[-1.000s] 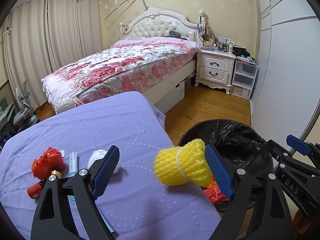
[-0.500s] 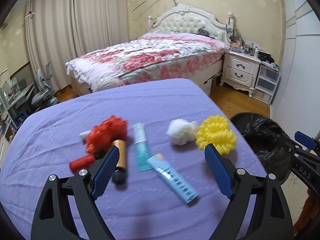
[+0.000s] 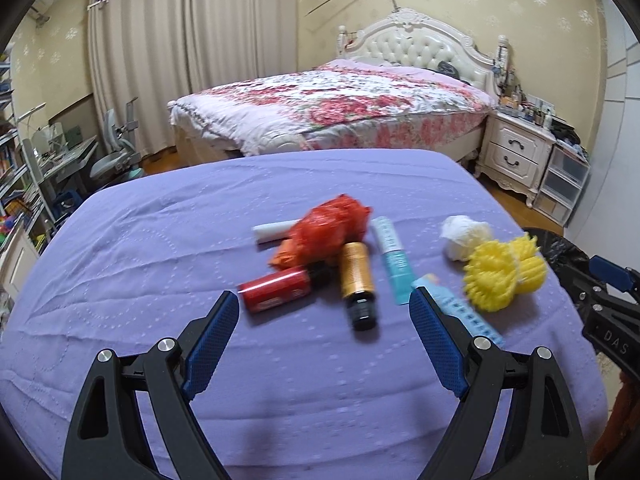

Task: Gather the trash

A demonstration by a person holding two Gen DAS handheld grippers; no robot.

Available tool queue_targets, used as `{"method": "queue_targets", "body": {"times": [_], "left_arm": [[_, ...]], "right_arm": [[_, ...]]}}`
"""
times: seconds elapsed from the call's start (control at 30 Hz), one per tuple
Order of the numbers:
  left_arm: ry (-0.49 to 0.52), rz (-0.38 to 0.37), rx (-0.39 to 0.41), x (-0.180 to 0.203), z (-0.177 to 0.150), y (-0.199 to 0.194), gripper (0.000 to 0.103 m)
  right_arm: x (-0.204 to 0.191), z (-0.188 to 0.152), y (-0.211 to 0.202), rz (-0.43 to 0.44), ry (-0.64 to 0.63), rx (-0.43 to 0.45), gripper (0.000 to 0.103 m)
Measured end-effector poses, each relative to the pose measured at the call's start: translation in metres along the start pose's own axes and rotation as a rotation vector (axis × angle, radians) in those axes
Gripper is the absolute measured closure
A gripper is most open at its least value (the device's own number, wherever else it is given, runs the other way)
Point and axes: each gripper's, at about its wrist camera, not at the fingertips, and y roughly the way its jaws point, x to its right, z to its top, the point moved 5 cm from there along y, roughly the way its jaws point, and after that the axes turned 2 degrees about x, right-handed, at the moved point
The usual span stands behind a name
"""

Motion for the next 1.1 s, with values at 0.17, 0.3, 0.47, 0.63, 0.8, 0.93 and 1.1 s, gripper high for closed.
{"method": "queue_targets", "body": {"times": [0.17, 0.3, 0.47, 0.63, 0.8, 0.93, 1.1], "left_arm": [[-0.050, 0.054, -0.015, -0.040, -0.005, 0.002, 0.019], [-0.090, 0.087, -0.030, -0.066, -0.010, 0.003, 0.019], [-0.107, 0.096, -0.036, -0.079, -0.009, 0.008, 0.019], [-0.095, 0.080, -0.040, -0.078, -0.006, 0.013, 0.019], [-0.076, 0.059, -0.059, -0.074, -0.002, 0.026, 0.019], [-0.063, 0.027, -0.077, -0.065, 0.003, 0.038, 0.019], [-0.025, 0.018, -0.097, -0.054, 0.005, 0.050, 0.019]], "right_arm": [[-0.027, 0.003, -0.001, 0.031, -0.045, 0.004, 0.049], [-0.042, 0.003, 0.000, 0.048, -0.072, -0.002, 0.049], [-0.056, 0.002, -0.001, 0.057, -0.099, -0.008, 0.049], [-0.057, 0.003, 0.000, 0.053, -0.096, -0.011, 0.049], [-0.057, 0.006, -0.001, 0.056, -0.098, -0.003, 0.049], [-0.059, 0.008, 0.000, 0.064, -0.097, 0.001, 0.049], [-0.062, 0.007, 0.003, 0.076, -0.100, -0.004, 0.049]]}}
